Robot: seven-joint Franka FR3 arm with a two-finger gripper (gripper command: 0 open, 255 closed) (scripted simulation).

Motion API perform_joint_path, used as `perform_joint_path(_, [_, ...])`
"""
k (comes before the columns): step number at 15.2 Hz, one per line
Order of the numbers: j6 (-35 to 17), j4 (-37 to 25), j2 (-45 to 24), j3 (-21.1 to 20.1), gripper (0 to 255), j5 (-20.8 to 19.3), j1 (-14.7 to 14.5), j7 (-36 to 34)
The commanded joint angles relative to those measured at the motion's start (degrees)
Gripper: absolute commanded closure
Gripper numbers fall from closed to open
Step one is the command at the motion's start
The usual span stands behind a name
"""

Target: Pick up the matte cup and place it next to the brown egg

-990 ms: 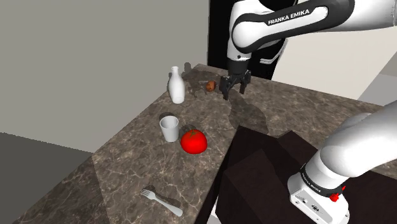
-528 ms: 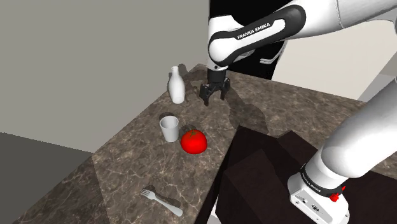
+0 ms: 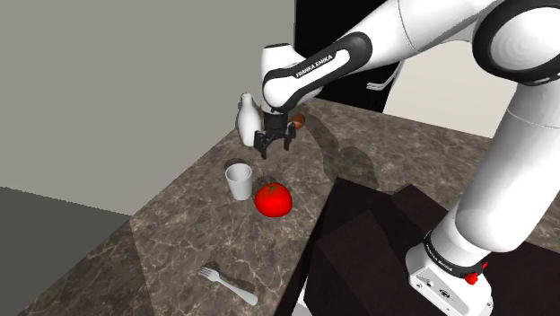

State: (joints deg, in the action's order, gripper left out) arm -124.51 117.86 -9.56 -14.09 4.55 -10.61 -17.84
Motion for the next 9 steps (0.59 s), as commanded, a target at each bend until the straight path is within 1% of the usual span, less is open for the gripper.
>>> perform_joint_path(1, [-1.17, -3.51, -4.32, -0.33, 0, -1.12, -0.98, -1.48])
perform_joint_path(7, [-2.27, -16.18, -17.22, -0.21, 0, -4.47, -4.46, -5.01])
perform_joint_path(9, [-2.85, -16.9, -18.46, -0.09, 0, -4.73, -4.83, -5.24])
